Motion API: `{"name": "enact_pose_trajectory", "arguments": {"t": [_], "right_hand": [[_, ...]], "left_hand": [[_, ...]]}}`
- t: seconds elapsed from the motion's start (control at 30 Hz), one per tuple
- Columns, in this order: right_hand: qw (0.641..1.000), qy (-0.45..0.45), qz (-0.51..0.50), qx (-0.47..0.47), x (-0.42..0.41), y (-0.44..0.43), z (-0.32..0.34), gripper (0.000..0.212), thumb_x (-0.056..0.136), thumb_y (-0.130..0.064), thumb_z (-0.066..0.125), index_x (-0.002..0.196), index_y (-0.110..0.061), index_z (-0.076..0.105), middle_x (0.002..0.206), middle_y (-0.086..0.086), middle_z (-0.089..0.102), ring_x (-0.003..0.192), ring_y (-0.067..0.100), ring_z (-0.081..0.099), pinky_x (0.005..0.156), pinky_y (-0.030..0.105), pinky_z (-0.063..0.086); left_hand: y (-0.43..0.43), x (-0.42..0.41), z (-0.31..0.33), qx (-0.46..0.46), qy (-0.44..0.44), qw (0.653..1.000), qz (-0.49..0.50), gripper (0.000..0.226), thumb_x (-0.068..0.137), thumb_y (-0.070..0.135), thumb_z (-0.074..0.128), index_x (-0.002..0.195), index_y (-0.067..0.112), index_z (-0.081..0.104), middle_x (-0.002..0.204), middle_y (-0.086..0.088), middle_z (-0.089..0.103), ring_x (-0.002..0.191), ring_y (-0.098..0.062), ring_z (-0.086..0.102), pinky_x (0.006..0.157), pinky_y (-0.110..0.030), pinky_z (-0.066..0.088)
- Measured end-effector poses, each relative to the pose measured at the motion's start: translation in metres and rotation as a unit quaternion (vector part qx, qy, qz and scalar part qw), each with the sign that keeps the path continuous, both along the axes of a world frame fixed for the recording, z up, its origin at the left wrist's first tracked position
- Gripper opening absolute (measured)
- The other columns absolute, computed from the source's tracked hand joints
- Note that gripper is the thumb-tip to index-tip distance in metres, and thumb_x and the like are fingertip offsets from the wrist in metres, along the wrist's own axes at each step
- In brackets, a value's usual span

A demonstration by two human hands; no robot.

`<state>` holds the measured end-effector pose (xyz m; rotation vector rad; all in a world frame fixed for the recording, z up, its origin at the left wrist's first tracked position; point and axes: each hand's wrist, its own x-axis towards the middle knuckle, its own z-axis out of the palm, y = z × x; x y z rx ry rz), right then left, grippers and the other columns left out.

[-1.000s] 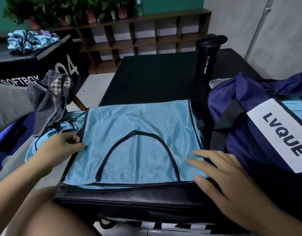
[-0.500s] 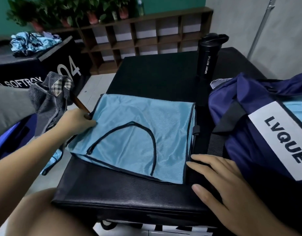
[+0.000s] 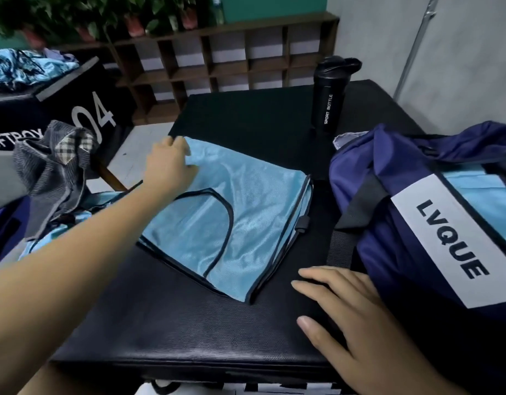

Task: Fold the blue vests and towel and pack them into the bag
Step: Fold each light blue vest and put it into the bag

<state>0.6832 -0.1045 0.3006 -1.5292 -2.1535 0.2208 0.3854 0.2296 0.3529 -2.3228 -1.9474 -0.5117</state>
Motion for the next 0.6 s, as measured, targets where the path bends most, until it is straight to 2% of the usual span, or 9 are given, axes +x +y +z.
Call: {"name": "enact_pose_trajectory", "arguments": {"t": [0.07,0.17,0.3,0.43,0.6], "right_hand": [[1.0,0.001,-0.001,0.001,0.0,0.0,-0.001,0.043,0.105,-0.053,0.053,0.14,-0.032,0.064,0.148,-0.018,0.052,0.141,0.008,0.047,0.115,0.031,0.032],[1.0,0.004,-0.001,0.006,-0.001,0.0,-0.002,0.042,0.105,-0.053,0.053,0.139,-0.031,0.065,0.147,-0.018,0.053,0.14,0.007,0.047,0.114,0.033,0.033],[1.0,0.003,-0.003,0.008,-0.001,0.0,-0.002,0.041,0.104,-0.05,0.056,0.138,-0.029,0.065,0.145,-0.016,0.053,0.139,0.007,0.048,0.113,0.034,0.035],[1.0,0.004,-0.004,0.015,-0.002,0.0,-0.002,0.04,0.104,-0.047,0.057,0.137,-0.026,0.066,0.144,-0.014,0.055,0.137,0.009,0.05,0.109,0.037,0.039],[1.0,0.0,-0.008,0.012,-0.004,-0.001,0.0,0.039,0.104,-0.046,0.057,0.136,-0.026,0.067,0.142,-0.013,0.056,0.136,0.01,0.051,0.107,0.038,0.041]], "left_hand": [[-0.028,0.033,-0.003,0.013,-0.035,0.997,-0.061,0.023,0.088,0.025,0.071,0.107,0.016,0.063,0.109,-0.007,0.058,0.102,-0.032,0.056,0.08,-0.045,0.051],[-0.08,0.076,-0.003,-0.022,-0.101,0.984,-0.148,0.01,0.089,0.027,0.069,0.096,0.022,0.064,0.097,0.001,0.06,0.091,-0.023,0.059,0.08,-0.043,0.053],[-0.134,0.116,-0.007,-0.093,-0.143,0.961,-0.219,0.012,0.086,0.035,0.07,0.093,0.028,0.063,0.09,0.008,0.061,0.083,-0.014,0.059,0.082,-0.041,0.053],[-0.156,0.142,-0.018,-0.116,-0.106,0.963,-0.218,0.038,0.087,0.061,0.067,0.099,0.025,0.059,0.097,0.007,0.058,0.087,-0.018,0.058,0.076,-0.038,0.049],[-0.166,0.153,-0.025,-0.065,-0.045,0.975,-0.206,0.042,0.093,0.053,0.063,0.109,0.015,0.057,0.105,0.0,0.056,0.088,-0.024,0.058,0.071,-0.039,0.046]]}}
